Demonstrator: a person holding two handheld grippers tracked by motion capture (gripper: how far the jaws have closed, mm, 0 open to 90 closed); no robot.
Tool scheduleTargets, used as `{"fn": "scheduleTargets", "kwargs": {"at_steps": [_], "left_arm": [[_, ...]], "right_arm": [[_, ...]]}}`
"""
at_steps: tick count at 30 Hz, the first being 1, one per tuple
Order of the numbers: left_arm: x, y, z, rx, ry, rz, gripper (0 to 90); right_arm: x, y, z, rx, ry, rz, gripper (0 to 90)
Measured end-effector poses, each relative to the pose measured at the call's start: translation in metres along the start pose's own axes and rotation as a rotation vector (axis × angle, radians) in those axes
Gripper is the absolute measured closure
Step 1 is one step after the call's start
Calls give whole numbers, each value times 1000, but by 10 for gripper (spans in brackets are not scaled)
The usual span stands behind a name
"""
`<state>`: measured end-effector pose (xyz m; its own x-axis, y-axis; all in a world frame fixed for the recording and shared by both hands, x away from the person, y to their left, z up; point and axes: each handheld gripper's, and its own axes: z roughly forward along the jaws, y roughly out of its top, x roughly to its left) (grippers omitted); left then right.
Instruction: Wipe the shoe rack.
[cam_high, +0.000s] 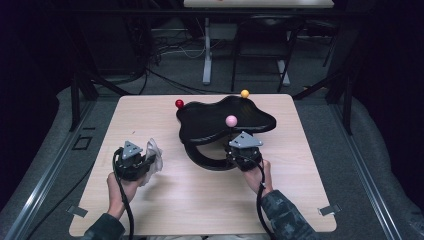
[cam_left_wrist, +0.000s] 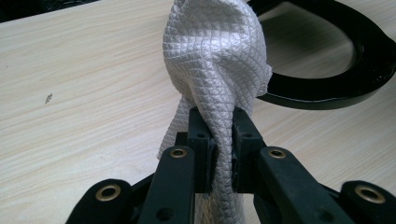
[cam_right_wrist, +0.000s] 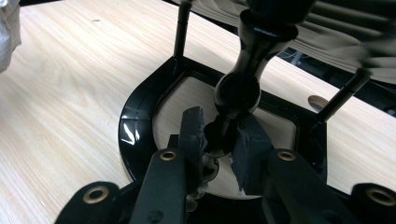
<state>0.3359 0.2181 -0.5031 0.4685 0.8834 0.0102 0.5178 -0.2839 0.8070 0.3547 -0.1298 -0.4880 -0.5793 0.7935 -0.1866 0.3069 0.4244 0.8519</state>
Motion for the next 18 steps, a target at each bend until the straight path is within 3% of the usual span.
{"fn": "scheduleTargets", "kwargs": {"at_steps": [4,7,8,10,13,18], "left_arm": [[0,-1,0,3,-1,-5,810],[0,-1,1,3,-1,-7,811],[0,-1,1,4,-2,-6,810],[-1,-1,1,7,-2,0,811],[-2,-1,2,10,-9,3,810],[-5,0,4,12,-14,6,810]], "right_arm": [[-11,-3,-3,1,-5,21,753],[-24,-8,-7,9,-9,66,749],[-29,-9,-8,12,-23,91,735],[-40,-12,-12,1,-81,158,611],[-57,-14,-19,-48,-90,251,575],[-59,-10,-27,-134,-139,248,586]]}}
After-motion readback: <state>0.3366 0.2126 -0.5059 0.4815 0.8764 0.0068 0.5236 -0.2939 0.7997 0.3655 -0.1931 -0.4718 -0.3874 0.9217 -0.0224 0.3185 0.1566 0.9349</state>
